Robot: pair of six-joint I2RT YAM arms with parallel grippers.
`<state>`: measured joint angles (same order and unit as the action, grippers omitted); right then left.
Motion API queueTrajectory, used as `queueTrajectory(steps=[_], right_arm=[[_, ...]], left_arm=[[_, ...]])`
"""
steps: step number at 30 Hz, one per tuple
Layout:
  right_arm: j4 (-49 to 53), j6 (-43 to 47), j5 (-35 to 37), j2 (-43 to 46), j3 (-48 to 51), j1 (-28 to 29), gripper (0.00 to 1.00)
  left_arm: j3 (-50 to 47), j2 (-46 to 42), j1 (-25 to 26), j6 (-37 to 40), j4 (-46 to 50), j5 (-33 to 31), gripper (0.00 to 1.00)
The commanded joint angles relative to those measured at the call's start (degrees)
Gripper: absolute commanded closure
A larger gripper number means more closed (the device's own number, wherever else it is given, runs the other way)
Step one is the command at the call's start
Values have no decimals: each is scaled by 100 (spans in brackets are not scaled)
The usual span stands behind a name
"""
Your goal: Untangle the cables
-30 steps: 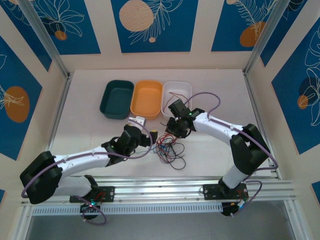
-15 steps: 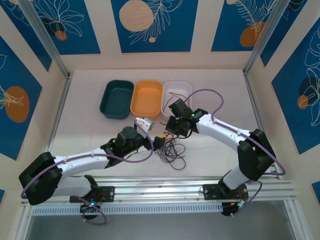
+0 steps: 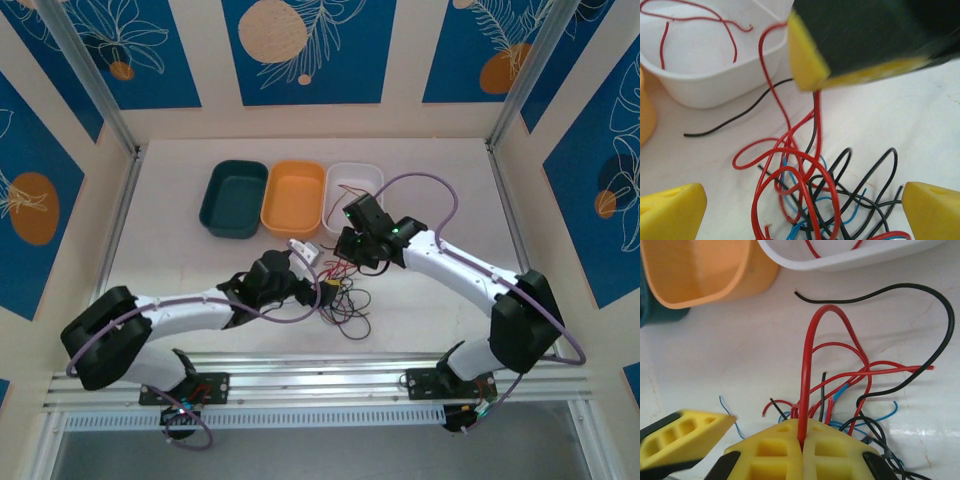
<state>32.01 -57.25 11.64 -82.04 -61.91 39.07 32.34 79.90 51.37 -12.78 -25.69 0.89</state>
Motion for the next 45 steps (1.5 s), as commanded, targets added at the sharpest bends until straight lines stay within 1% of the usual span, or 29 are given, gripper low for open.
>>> queueTrajectory(steps=[1, 5, 10, 19, 25, 35, 41, 45], right_arm=[[117, 140, 179, 315, -137, 56, 100], [135, 305, 375, 579, -128, 113, 100], [113, 560, 588, 868, -148, 204, 100], [64, 1055, 811, 1209, -345, 411, 100], [272, 1329, 1258, 1311, -640, 575, 100], [569, 2011, 1716, 1471, -1402, 602, 100], [607, 2223, 1646, 1497, -1808, 452, 100], [390, 2193, 1145, 1524, -1901, 224, 100]], left_arm=[[174, 170, -49, -283, -94, -291, 0], [177, 357, -61, -607, -115, -561, 1], [58, 423, -114, -916, -306, -708, 4], [6, 424, -196, -1162, -121, -993, 6], [-89, 435, -228, -1270, -145, -1086, 6], [-154, 421, -303, -1416, -76, -1220, 3], [-159, 430, -330, -1454, -72, -1218, 1], [-145, 455, -335, -1473, -94, -1198, 0]])
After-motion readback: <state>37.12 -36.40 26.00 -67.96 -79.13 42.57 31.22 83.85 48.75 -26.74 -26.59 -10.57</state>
